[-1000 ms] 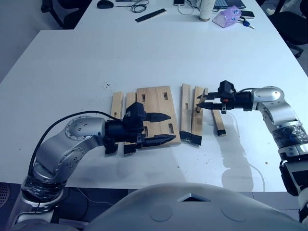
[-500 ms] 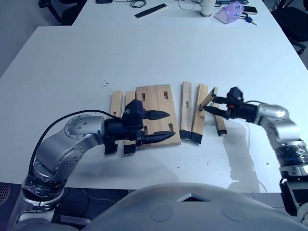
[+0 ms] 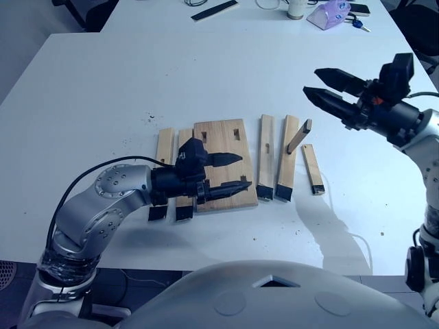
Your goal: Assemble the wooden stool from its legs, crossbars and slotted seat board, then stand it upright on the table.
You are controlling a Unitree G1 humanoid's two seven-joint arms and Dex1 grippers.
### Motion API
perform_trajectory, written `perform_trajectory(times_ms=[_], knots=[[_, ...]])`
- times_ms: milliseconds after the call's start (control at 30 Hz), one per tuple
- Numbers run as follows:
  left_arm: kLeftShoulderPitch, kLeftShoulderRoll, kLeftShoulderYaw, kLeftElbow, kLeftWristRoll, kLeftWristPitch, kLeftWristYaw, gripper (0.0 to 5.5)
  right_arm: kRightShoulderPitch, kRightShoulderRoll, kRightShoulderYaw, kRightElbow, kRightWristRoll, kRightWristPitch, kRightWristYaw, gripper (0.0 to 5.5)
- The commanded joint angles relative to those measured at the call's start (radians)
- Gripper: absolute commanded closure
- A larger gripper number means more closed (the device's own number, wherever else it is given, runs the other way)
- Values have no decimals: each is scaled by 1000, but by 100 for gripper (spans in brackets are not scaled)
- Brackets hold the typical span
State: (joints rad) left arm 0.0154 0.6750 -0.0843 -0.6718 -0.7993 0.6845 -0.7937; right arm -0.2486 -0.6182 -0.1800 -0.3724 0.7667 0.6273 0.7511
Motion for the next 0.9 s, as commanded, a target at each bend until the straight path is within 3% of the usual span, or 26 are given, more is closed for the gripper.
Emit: perform_trajectory(times_ms=[33, 233, 400, 733, 900], knots=[[-20, 0, -10, 9, 13, 1, -2, 241, -70, 29, 37, 86, -55, -31, -18, 309], [-28, -10, -23, 16, 29, 2, 5, 241, -173, 81, 82, 167, -96, -58, -21, 309], [-38, -16, -28, 25, 35, 3, 8, 241, -207, 114, 118, 156, -115, -46, -32, 230], [-33, -29, -33, 31, 57, -2, 20, 241, -316, 163, 147, 180, -164, -58, -60, 230], [-37, -31, -34, 33, 60, 1, 18, 241, -209, 151, 239, 245, -299, -166, -19, 230]])
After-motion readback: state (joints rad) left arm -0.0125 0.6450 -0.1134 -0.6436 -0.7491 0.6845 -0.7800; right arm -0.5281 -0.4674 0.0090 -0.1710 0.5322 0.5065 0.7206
